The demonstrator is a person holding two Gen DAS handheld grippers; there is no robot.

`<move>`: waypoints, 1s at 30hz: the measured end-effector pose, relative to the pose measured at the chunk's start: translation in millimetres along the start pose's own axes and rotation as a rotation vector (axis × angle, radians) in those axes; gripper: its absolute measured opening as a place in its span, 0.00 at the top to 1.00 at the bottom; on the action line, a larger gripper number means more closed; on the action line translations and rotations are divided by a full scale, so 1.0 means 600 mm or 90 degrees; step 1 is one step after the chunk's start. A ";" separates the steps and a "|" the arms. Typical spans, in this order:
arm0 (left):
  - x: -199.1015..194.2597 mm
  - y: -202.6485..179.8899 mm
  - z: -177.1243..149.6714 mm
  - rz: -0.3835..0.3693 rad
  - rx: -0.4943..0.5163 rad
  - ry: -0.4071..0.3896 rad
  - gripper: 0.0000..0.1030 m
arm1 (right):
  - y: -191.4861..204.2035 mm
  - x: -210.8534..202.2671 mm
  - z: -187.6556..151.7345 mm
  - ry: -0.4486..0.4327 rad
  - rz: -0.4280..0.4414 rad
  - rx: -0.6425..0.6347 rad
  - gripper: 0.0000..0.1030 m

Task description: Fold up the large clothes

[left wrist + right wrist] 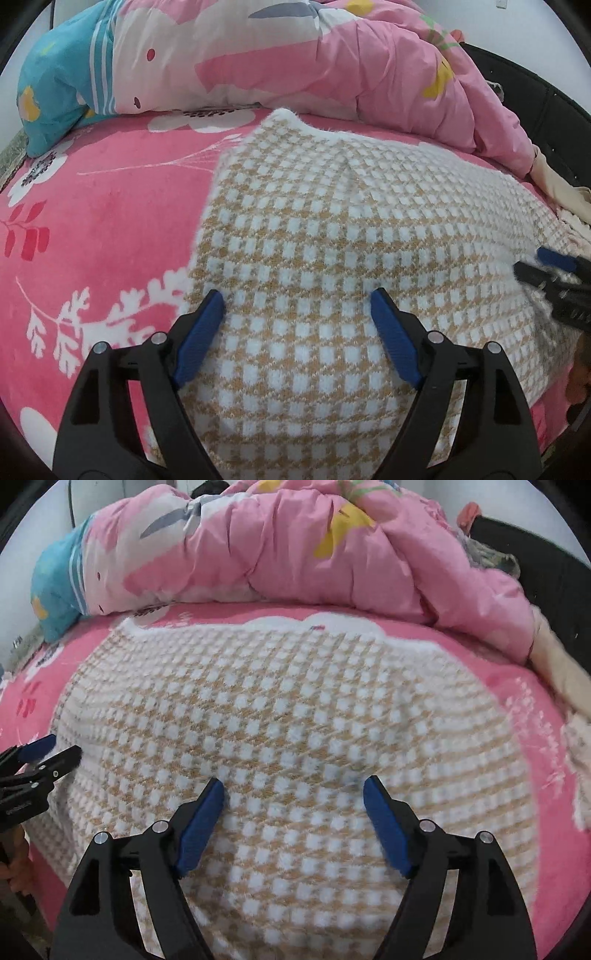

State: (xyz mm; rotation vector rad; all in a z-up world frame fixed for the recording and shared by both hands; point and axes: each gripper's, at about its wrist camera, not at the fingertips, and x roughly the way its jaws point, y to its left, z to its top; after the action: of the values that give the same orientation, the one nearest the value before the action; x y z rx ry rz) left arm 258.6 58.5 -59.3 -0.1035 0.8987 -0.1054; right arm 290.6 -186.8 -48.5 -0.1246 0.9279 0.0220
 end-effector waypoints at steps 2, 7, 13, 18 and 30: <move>0.003 0.001 0.003 0.003 0.000 0.001 0.24 | -0.033 -0.017 0.012 -0.026 -0.012 0.034 0.27; 0.003 0.003 0.003 0.002 -0.001 0.000 0.24 | -0.123 0.042 -0.015 0.055 -0.062 0.137 0.27; 0.004 0.002 0.002 0.000 0.001 0.001 0.24 | -0.108 0.018 -0.032 0.042 -0.072 0.122 0.27; 0.005 0.003 0.001 0.000 0.002 0.001 0.24 | -0.110 -0.070 -0.072 -0.029 -0.050 0.155 0.27; -0.098 -0.008 -0.012 0.020 0.048 -0.058 0.24 | -0.114 -0.141 -0.159 -0.008 -0.003 0.152 0.26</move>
State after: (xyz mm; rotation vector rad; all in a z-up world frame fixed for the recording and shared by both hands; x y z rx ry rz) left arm 216.5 61.3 -17.6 -0.0227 0.8044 -0.1040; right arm 168.5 -262.7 -30.8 0.0949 0.9107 -0.0929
